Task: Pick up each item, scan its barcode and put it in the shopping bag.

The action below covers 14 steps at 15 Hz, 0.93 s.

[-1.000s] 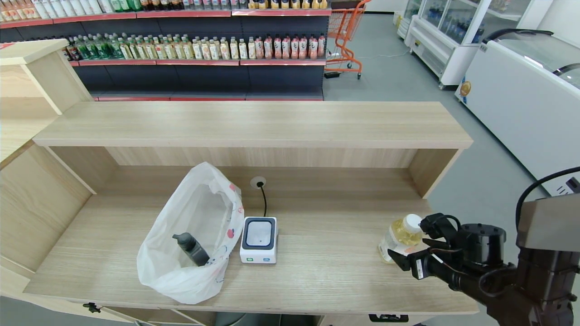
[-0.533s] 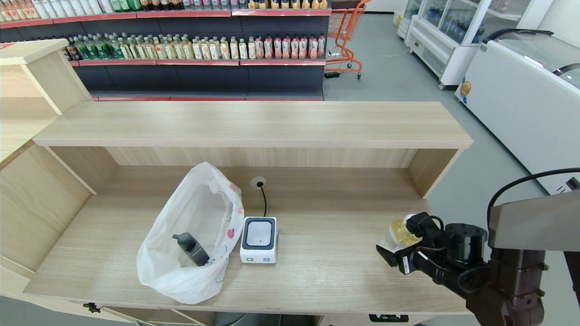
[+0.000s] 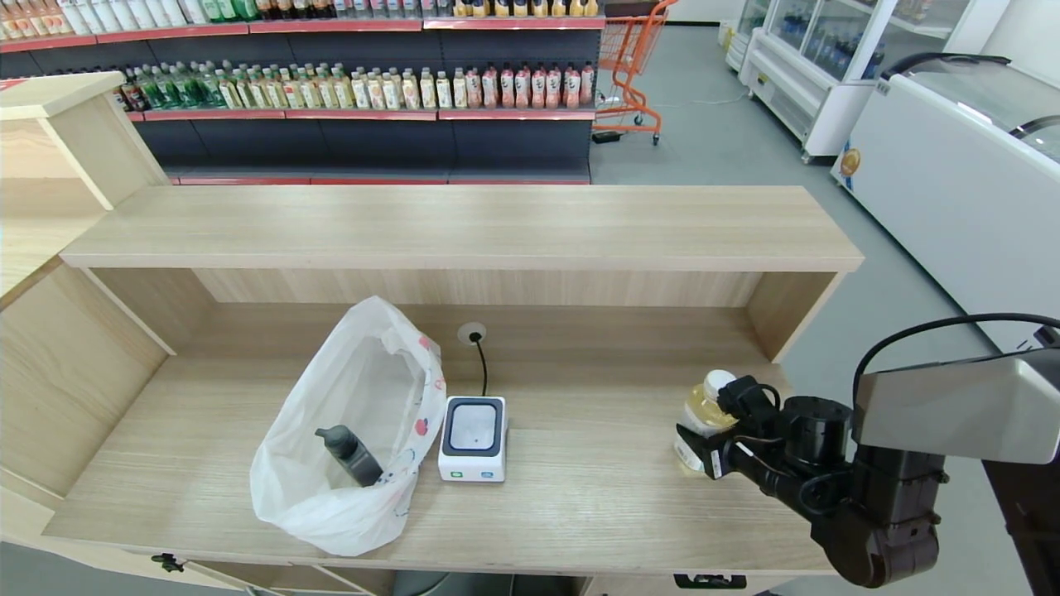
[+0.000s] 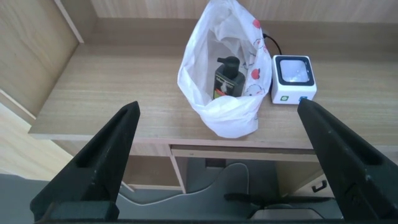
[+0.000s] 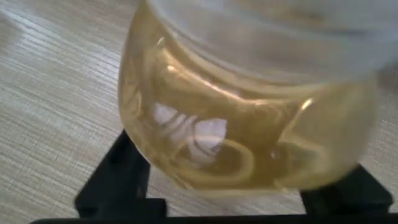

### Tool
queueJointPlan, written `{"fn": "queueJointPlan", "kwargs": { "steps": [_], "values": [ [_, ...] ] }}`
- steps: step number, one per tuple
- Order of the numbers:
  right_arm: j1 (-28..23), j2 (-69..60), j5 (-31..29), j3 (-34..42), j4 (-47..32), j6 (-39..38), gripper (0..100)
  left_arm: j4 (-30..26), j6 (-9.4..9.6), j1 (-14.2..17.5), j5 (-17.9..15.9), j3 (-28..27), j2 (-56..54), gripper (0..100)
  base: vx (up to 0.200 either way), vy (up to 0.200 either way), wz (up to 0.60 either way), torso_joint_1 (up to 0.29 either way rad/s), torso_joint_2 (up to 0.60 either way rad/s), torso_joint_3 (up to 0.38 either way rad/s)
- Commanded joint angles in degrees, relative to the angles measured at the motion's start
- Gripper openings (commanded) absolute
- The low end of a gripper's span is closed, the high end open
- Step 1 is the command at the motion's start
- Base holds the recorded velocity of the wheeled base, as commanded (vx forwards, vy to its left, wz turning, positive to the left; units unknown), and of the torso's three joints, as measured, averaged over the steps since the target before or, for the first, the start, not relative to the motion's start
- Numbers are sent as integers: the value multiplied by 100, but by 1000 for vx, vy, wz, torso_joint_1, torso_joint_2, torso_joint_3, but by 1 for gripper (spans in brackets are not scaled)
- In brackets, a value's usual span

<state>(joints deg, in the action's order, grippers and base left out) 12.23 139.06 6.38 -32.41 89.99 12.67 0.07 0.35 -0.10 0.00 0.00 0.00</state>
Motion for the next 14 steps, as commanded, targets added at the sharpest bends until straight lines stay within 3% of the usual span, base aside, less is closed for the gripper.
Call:
{"fn": "queueJointPlan", "kwargs": {
  "steps": [1, 9, 12, 14],
  "values": [
    [25, 86, 4, -107, 1, 61, 0, 1, 0, 1, 0, 0, 0, 100, 0, 0, 0, 0, 0, 0],
    [-19, 34, -5, 324, 1, 271, 0, 1, 0, 1, 0, 0, 0, 100, 0, 0, 0, 0, 0, 0],
    [-45, -485, 30, 288, 1, -467, 0, 1, 0, 1, 0, 0, 0, 100, 0, 0, 0, 0, 0, 0],
    [-54, -1294, 575, 288, -403, -1108, 0, 1, 0, 1, 0, 0, 0, 100, 0, 0, 0, 0, 0, 0]
  ]
}}
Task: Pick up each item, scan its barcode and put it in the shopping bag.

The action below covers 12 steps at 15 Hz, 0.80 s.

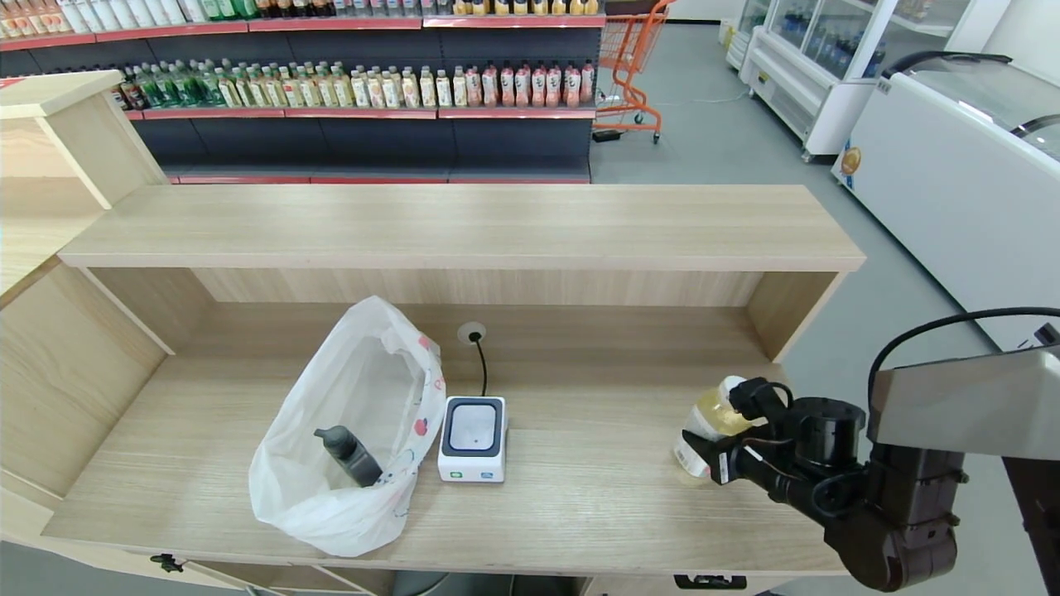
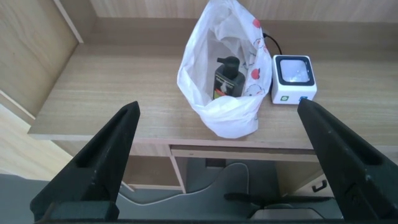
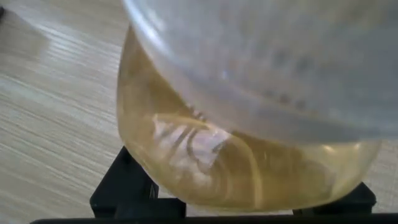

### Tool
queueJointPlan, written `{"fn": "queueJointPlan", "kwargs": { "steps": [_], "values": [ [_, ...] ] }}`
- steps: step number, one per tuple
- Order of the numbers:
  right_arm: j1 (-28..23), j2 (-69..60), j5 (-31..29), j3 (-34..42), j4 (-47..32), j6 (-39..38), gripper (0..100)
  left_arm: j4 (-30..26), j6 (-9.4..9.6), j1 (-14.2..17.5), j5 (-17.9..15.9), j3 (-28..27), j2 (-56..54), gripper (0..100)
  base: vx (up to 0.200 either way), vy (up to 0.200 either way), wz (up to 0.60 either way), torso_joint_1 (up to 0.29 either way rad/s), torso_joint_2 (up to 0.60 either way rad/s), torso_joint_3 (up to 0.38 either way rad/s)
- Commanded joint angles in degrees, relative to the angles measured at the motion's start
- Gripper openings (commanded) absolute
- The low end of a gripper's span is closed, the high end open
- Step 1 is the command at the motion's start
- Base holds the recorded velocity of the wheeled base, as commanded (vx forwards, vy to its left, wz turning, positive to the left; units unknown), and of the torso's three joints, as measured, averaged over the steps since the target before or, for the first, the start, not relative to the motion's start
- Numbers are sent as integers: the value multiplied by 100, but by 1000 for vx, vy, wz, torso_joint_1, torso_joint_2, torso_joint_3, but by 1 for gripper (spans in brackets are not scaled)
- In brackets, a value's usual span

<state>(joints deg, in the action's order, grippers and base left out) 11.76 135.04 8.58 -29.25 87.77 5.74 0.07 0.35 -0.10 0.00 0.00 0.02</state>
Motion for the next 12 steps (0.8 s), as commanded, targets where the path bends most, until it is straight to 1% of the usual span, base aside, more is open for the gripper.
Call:
{"fn": "queueJointPlan", "kwargs": {
  "steps": [1, 3, 4, 5, 6, 7, 9, 12],
  "values": [
    [-16, -1454, 706, -55, -753, -627, 0, 1, 0, 1, 0, 0, -2, 100, 0, 0, 0, 0, 0, 0],
    [-43, -2341, 1541, -310, -1922, -1251, 0, 1, 0, 1, 0, 0, -2, 100, 0, 0, 0, 0, 0, 0],
    [10, -3001, 2104, -538, -2845, -1831, 0, 1, 9, 1, 0, 0, -2, 100, 0, 0, 0, 0, 0, 0],
    [89, -3396, 2464, -591, -3293, -2147, 0, 1, 0, 1, 0, 0, -2, 100, 0, 0, 0, 0, 0, 0],
    [186, -3967, 3106, -530, -3811, -2420, 0, 1, 0, 1, 0, 0, -2, 100, 0, 0, 0, 0, 0, 0],
    [186, -4275, 3615, -336, -3961, -2420, 0, 1, 0, 1, 0, 0, -2, 100, 0, 0, 0, 0, 0, 0],
    [230, -4591, 4371, 7, -3952, -2358, 0, 1, 0, 1, 0, 0, -2, 100, 0, 0, 0, 0, 0, 0],
    [564, -4820, 4635, 261, -3961, -2209, 0, 1, 9, 1, 0, 0, -2, 100, 0, 0, 0, 0, 0, 0]
  ]
}}
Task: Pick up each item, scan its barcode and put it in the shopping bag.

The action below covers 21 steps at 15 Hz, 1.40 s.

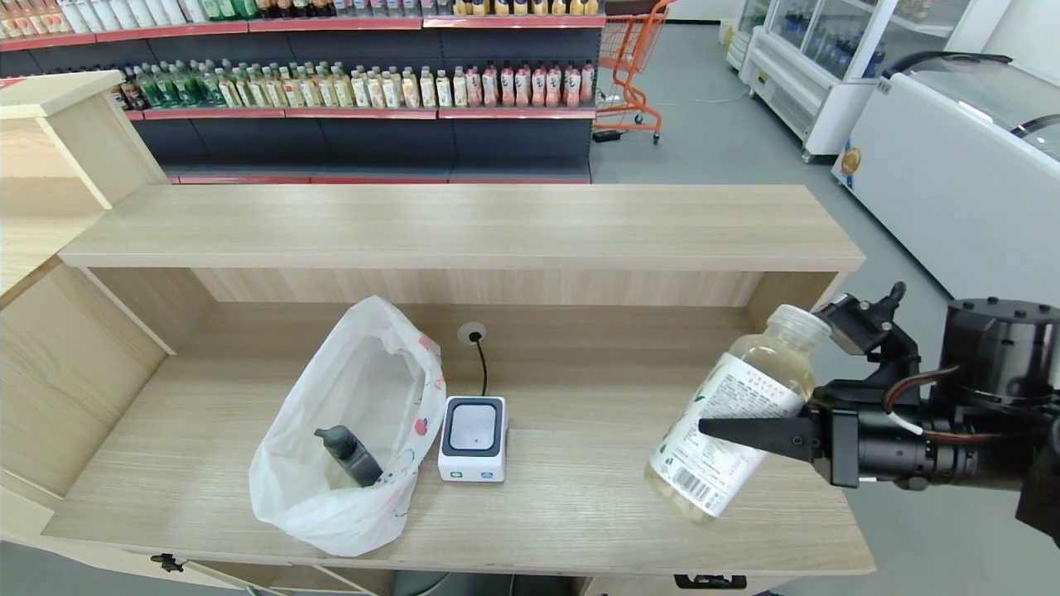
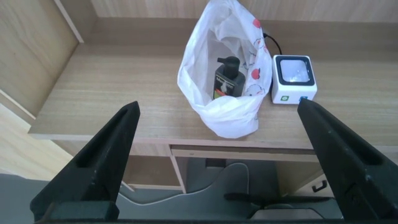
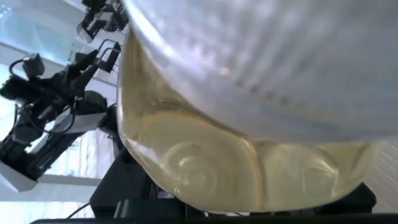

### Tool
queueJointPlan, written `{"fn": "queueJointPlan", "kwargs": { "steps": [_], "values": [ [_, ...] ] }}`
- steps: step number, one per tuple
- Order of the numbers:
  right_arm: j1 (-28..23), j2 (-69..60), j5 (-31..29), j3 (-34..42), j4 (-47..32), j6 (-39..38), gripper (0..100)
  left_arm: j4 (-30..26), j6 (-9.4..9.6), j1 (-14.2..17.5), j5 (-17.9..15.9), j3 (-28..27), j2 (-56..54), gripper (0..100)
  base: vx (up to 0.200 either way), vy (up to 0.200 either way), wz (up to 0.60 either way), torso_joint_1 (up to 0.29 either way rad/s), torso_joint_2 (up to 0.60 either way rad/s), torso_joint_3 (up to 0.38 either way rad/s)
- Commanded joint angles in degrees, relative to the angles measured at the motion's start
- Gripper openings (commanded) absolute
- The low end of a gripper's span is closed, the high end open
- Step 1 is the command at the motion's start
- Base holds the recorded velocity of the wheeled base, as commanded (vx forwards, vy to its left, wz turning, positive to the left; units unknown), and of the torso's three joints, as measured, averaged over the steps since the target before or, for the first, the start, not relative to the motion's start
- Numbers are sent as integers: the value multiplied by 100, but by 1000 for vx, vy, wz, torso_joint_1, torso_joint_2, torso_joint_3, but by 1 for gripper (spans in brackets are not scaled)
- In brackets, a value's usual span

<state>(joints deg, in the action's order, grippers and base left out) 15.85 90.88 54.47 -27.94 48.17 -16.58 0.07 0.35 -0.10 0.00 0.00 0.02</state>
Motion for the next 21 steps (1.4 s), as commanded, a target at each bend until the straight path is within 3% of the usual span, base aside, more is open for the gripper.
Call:
{"fn": "queueJointPlan", "kwargs": {
  "steps": [1, 12, 21],
  "values": [
    [287, -457, 99, 175, 0, 23, 0, 1, 0, 1, 0, 0, -2, 100, 0, 0, 0, 0, 0, 0],
    [1465, -651, 55, 351, -404, 41, 0, 1, 0, 1, 0, 0, -2, 100, 0, 0, 0, 0, 0, 0],
    [1430, -519, 38, 333, -782, 278, 0, 1, 0, 1, 0, 0, -2, 100, 0, 0, 0, 0, 0, 0]
  ]
}}
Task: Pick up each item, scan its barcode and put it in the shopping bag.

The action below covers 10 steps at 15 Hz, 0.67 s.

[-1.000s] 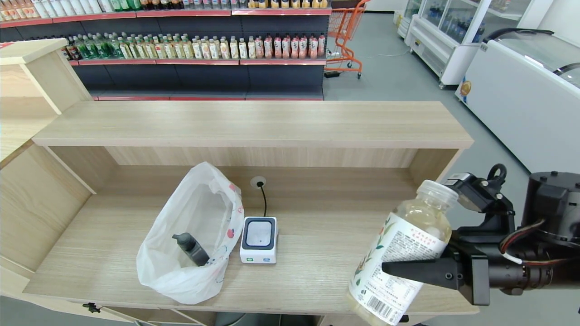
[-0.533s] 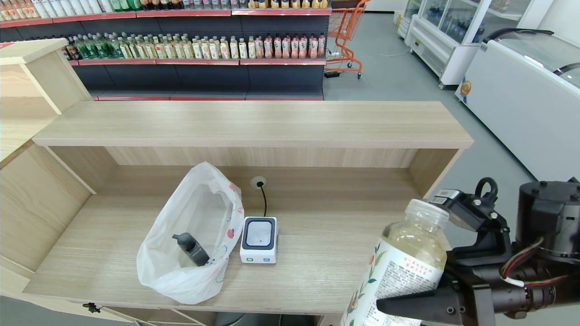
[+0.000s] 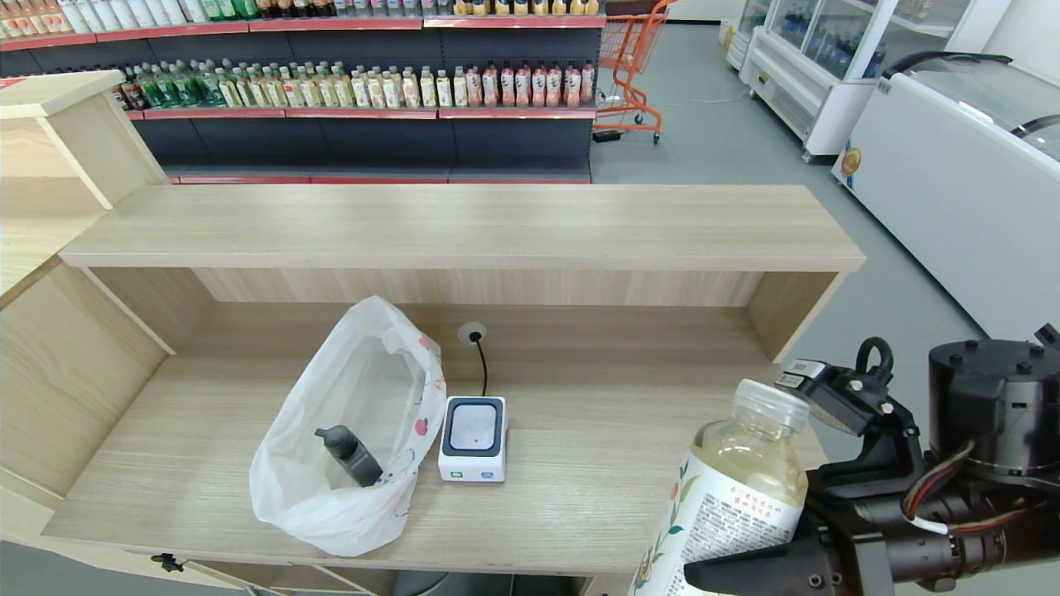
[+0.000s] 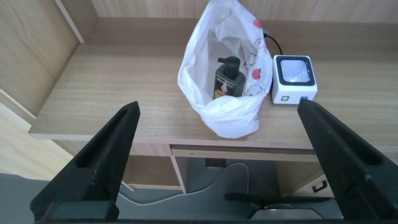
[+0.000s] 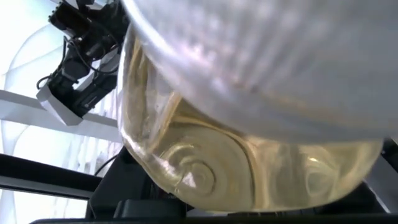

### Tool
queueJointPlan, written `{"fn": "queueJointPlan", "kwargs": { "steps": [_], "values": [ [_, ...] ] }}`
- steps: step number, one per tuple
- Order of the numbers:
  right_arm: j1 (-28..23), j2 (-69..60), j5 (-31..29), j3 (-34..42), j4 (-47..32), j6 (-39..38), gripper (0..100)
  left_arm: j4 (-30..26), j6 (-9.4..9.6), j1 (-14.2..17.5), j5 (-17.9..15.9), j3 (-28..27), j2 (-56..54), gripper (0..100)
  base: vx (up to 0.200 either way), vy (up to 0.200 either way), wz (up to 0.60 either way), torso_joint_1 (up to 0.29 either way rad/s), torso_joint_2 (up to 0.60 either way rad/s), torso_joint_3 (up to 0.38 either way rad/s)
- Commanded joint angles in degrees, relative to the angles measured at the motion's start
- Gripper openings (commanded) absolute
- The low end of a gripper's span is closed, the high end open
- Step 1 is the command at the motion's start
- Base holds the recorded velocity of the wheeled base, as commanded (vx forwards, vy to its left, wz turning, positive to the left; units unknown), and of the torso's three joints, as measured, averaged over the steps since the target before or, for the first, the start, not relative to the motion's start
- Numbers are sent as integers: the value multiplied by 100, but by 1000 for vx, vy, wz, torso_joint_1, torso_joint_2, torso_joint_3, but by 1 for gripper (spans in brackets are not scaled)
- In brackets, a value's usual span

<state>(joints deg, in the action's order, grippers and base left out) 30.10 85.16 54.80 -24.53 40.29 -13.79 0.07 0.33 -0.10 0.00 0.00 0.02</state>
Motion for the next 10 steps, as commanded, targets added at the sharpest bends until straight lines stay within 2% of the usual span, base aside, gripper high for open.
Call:
{"fn": "queueJointPlan", "kwargs": {
  "steps": [1, 5, 7, 9, 10],
  "values": [
    [5, 53, 13, -8, 5, -1, 0, 1, 2, 1, 0, 0, -2, 100, 0, 0, 0, 0, 0, 0],
    [-30, 71, 5, -35, 23, 16, 0, 1, 2, 1, 0, 0, -2, 100, 0, 0, 0, 0, 0, 0],
    [-92, 106, -4, -35, 23, 377, 0, 1, 11, 1, 0, 0, -2, 100, 0, 0, 0, 0, 0, 0],
    [-276, 115, -698, -52, 32, 1423, 0, 1, 2, 1, 0, 0, -2, 100, 0, 0, 0, 0, 0, 0],
    [-479, 167, -1718, -79, 49, 2600, 0, 1, 2, -8, 0, 0, -2, 100, 0, 0, 0, 0, 0, 0]
  ]
}}
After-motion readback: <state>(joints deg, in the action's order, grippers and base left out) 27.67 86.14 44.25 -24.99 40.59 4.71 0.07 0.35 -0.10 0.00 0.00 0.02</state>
